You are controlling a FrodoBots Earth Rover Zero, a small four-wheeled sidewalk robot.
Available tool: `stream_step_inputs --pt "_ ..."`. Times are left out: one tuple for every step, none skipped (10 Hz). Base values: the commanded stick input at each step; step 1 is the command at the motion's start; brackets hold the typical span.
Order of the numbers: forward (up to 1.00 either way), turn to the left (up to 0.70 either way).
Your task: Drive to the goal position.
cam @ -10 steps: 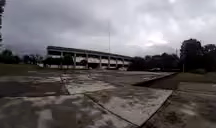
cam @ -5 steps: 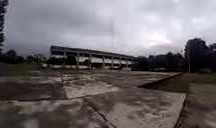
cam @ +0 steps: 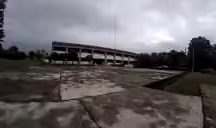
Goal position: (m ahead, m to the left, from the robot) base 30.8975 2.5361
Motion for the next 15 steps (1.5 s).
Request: stream_step_inputs --pt "0.70 0.00" --pt "0.70 0.00" --pt "0.70 0.00" --pt "0.70 0.00" --pt "0.70 0.00" --pt "0.70 0.00" --pt "0.70 0.00" --pt "0.70 0.00" --pt "0.70 0.00" --pt "0.70 0.00" --pt "0.70 0.00" --pt "0.70 0.00" --pt "0.70 0.00" --pt "0.70 0.00" --pt "0.70 0.00"
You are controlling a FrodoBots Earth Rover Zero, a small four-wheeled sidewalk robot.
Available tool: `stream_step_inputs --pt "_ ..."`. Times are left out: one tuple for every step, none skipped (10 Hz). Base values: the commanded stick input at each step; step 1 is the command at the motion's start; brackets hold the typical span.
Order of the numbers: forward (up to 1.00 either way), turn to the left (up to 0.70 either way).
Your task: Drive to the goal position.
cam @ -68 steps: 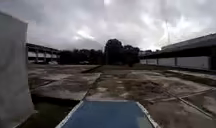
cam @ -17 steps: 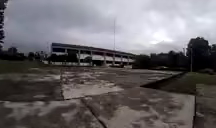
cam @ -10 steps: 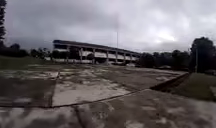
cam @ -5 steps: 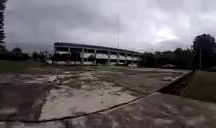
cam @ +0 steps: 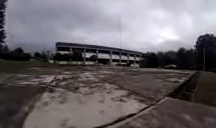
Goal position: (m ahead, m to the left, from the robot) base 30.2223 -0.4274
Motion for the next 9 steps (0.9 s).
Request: stream_step_inputs --pt "0.70 0.00" --pt "0.70 0.00" --pt "0.70 0.00" --pt "0.70 0.00" --pt "0.70 0.00" --pt "0.70 0.00" --pt "0.70 0.00" --pt "0.70 0.00" --pt "0.70 0.00"
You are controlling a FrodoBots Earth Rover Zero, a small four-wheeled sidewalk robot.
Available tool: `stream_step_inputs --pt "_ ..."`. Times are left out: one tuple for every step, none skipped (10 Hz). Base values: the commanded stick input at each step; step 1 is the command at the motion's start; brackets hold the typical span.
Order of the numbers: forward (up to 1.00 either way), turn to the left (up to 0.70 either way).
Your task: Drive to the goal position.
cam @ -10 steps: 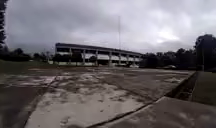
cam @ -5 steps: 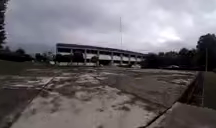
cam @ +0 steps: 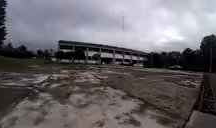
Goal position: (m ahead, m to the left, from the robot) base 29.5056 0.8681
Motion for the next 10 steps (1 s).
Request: stream_step_inputs --pt "0.70 0.00" --pt "0.70 0.00" --pt "0.70 0.00" --pt "0.70 0.00" --pt "0.70 0.00" --pt "0.70 0.00" --pt "0.70 -0.35" --pt "0.70 -0.35" --pt "0.70 -0.35" --pt "0.70 -0.28"
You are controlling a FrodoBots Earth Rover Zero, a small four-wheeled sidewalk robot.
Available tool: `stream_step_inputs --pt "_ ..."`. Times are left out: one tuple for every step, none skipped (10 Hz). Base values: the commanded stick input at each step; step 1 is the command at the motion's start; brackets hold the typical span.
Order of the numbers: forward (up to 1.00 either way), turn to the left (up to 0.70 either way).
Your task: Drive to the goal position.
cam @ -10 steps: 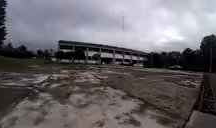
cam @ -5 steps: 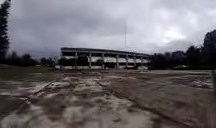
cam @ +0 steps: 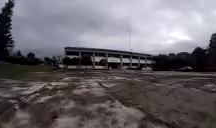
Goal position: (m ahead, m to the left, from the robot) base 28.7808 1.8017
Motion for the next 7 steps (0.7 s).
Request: stream_step_inputs --pt "0.70 -0.01" --pt "0.70 0.00" --pt "0.70 0.00" --pt "0.70 0.00" --pt "0.70 0.00" --pt "0.70 0.00" --pt "0.70 0.00"
